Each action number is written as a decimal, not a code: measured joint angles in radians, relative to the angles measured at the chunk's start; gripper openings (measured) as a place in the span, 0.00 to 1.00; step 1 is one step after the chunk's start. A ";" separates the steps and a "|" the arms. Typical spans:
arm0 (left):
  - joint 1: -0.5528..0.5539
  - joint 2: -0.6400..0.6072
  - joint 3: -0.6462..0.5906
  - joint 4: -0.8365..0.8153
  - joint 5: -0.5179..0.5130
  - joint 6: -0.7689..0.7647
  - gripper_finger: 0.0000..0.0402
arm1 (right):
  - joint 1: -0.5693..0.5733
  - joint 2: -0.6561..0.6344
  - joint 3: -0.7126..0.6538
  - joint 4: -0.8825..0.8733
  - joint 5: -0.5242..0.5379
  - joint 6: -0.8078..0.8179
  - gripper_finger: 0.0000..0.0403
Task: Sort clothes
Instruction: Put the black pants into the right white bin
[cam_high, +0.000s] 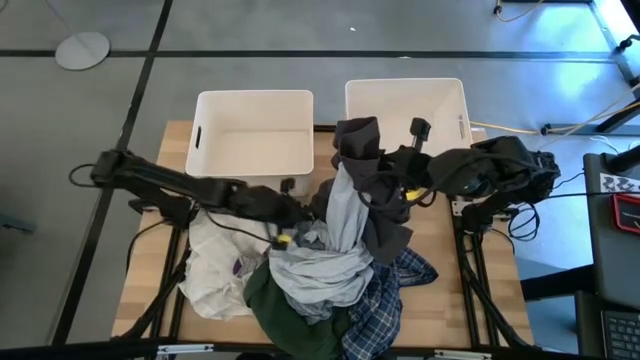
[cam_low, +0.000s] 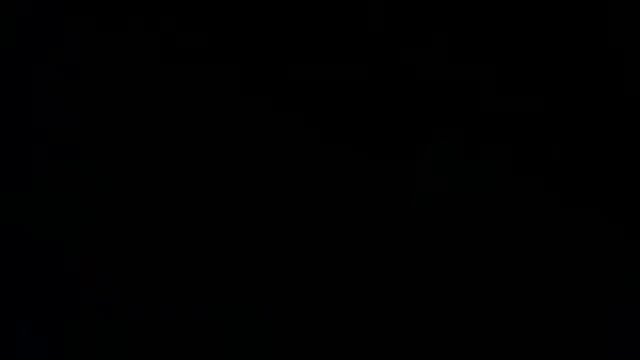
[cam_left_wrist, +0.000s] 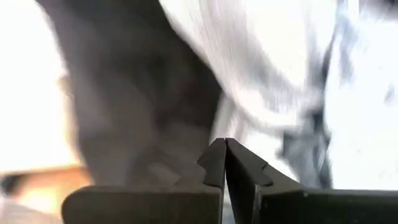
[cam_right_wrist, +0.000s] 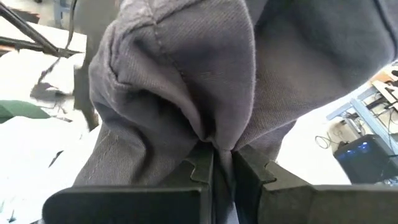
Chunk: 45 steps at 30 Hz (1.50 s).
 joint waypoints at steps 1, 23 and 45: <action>-0.002 -0.035 0.001 0.020 -0.004 0.000 0.00 | 0.000 0.002 0.000 0.000 -0.002 0.000 0.08; 0.000 -0.072 0.002 0.355 0.120 -0.038 0.34 | 0.000 0.040 -0.002 0.000 -0.007 -0.004 0.08; 0.092 0.101 0.014 0.610 0.393 -0.193 0.59 | 0.000 0.054 -0.002 0.000 -0.007 -0.031 0.08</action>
